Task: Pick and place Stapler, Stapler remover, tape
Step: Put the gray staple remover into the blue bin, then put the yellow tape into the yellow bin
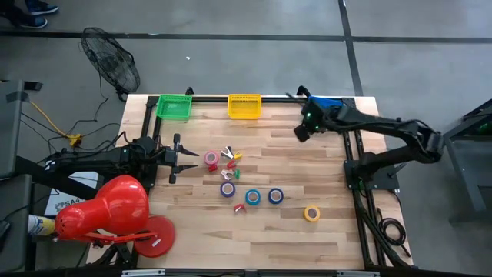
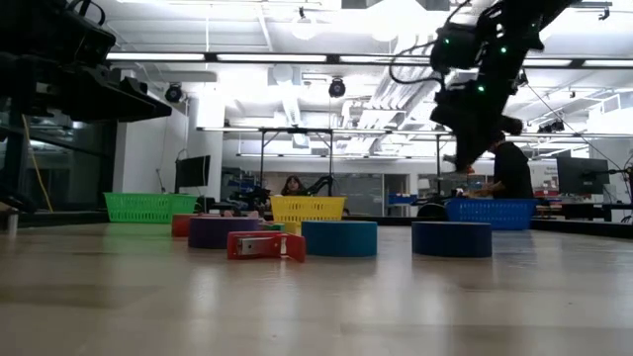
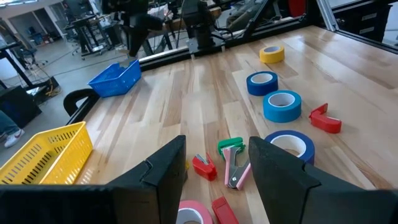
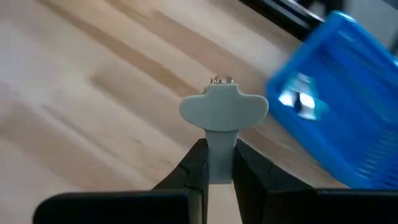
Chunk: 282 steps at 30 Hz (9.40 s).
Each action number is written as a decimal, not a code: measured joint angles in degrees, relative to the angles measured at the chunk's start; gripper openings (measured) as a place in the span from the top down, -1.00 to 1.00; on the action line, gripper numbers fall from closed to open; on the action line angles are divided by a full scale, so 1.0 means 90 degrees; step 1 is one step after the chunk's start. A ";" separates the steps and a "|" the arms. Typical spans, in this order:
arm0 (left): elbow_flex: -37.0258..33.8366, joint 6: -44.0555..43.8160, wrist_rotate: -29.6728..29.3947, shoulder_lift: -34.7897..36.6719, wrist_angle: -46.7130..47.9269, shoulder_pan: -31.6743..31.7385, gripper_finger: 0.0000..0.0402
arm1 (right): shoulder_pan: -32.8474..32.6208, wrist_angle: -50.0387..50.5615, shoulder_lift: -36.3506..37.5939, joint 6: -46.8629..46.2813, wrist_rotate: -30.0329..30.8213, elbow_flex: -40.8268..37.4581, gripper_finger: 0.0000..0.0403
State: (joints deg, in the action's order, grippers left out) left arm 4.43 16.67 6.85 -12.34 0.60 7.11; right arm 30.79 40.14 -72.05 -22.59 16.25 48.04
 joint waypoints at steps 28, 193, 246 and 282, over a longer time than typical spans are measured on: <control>0.0001 -0.0002 0.0000 -0.0001 -0.0002 -0.0001 0.14 | 0.2253 -0.1104 -0.0316 -0.1856 0.0144 -0.0718 0.78; 0.0002 -0.0137 -0.0044 -0.0002 -0.0186 0.0000 0.14 | -0.5863 0.0806 -0.1657 -0.5968 -0.0325 0.1452 0.85; 0.2321 -0.1209 -0.0233 -0.5352 -0.4522 0.0000 0.14 | -0.3165 -0.1603 -0.1654 -0.0594 -0.0034 0.2677 0.85; 0.3242 -0.2174 -0.0133 -0.5527 -0.4496 -0.0002 0.14 | -0.2925 -0.5136 -0.1920 0.1510 -0.0951 0.2677 0.85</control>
State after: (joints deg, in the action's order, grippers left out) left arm 33.61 -2.90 5.66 -62.08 -39.86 7.09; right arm 4.46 -6.08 -89.32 -9.00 7.69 72.14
